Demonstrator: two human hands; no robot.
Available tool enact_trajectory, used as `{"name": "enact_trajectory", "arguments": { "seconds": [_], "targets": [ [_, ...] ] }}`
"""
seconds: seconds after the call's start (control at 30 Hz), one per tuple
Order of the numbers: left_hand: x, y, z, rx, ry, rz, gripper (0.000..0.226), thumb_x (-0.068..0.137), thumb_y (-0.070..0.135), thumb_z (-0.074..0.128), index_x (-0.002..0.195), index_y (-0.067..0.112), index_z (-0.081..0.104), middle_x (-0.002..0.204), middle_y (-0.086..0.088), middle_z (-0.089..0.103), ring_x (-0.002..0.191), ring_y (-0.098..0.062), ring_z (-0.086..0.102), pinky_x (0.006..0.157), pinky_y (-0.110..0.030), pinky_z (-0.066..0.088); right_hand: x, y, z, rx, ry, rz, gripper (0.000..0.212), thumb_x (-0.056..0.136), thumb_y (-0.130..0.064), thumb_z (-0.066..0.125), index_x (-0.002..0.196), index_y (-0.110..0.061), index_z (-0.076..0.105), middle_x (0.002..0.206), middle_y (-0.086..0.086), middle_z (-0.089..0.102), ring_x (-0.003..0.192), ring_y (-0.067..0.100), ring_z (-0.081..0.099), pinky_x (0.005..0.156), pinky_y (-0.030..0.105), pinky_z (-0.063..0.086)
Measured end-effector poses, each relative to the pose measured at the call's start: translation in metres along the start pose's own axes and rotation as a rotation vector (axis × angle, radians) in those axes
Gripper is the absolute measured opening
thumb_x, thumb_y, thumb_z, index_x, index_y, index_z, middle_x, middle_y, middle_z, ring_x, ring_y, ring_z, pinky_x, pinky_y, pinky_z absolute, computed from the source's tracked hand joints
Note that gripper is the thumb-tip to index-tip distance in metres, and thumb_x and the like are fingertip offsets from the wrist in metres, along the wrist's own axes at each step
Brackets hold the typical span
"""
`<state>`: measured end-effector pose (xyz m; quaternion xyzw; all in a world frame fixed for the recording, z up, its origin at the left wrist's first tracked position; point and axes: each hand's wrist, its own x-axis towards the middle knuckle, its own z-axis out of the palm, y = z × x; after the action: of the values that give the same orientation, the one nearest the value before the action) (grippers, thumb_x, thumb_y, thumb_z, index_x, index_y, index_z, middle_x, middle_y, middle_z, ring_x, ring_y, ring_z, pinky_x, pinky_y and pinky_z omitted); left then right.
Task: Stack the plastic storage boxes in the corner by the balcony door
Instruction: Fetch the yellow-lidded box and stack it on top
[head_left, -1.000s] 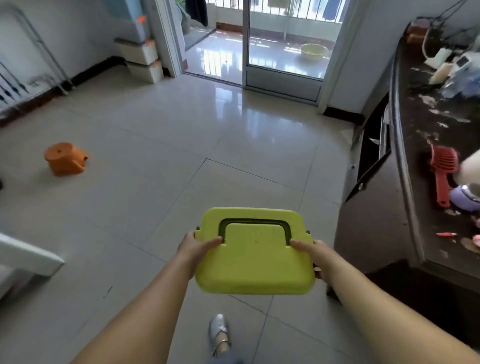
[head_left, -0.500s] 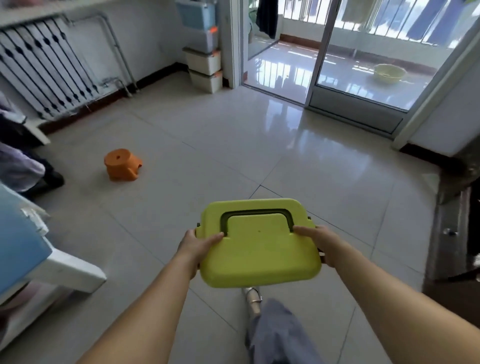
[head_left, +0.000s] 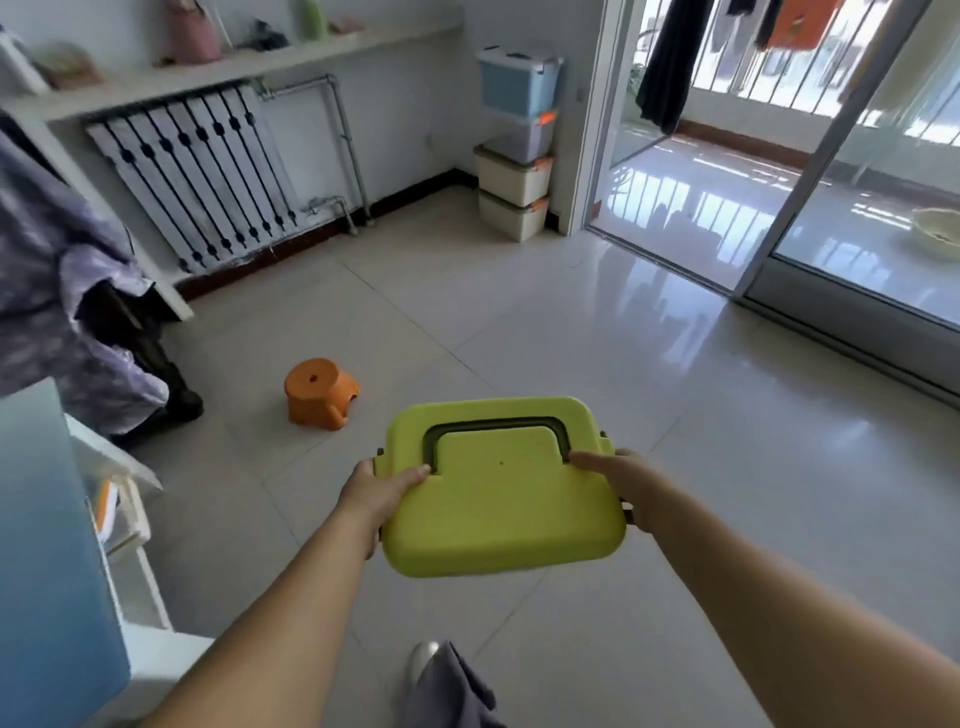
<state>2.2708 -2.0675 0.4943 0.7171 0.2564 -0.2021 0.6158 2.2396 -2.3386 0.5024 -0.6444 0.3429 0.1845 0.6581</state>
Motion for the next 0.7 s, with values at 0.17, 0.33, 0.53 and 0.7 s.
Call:
{"name": "enact_trajectory", "arguments": {
  "seconds": [0.17,0.33,0.53,0.7],
  "targets": [
    [0.113,0.083,-0.026,-0.017,0.008,0.052,0.06,0.074,0.021,0.077,0.125,0.008,0.049,0.125,-0.016,0.062,0.107,-0.032,0.063,0.088,-0.041,0.052,0.09,-0.091,0.061,-0.009,0.013,-0.034,0.066,0.075,-0.026,0.076,0.131,-0.004,0.047,0.12,0.016,0.059,0.085,0.027,0.058,0.074,0.042,0.046],
    [0.212,0.178,-0.055,0.048,-0.051,0.082,0.056,0.076,0.019,0.076,0.124,0.01,0.049,0.12,-0.015,0.062,0.088,-0.024,0.059,0.07,-0.029,0.048,0.157,-0.17,0.117,0.047,0.03,-0.006,0.055,0.076,-0.027,0.075,0.121,-0.005,0.054,0.086,0.005,0.062,0.073,0.021,0.06,0.064,0.036,0.047],
    [0.32,0.279,-0.072,0.134,-0.04,0.115,0.064,0.073,0.022,0.077,0.128,0.007,0.048,0.126,-0.017,0.06,0.105,-0.031,0.061,0.09,-0.04,0.05,0.234,-0.263,0.162,0.108,0.058,-0.021,0.053,0.075,-0.029,0.075,0.119,-0.008,0.055,0.085,0.003,0.062,0.072,0.019,0.06,0.051,0.028,0.044],
    [0.416,0.353,-0.058,0.142,-0.084,0.14,0.064,0.073,0.025,0.077,0.128,0.01,0.049,0.119,-0.012,0.061,0.082,-0.021,0.059,0.062,-0.027,0.045,0.321,-0.338,0.178,0.111,0.091,-0.029,0.061,0.073,-0.033,0.077,0.123,-0.008,0.055,0.097,0.007,0.064,0.082,0.025,0.061,0.075,0.039,0.048]
  ]
}}
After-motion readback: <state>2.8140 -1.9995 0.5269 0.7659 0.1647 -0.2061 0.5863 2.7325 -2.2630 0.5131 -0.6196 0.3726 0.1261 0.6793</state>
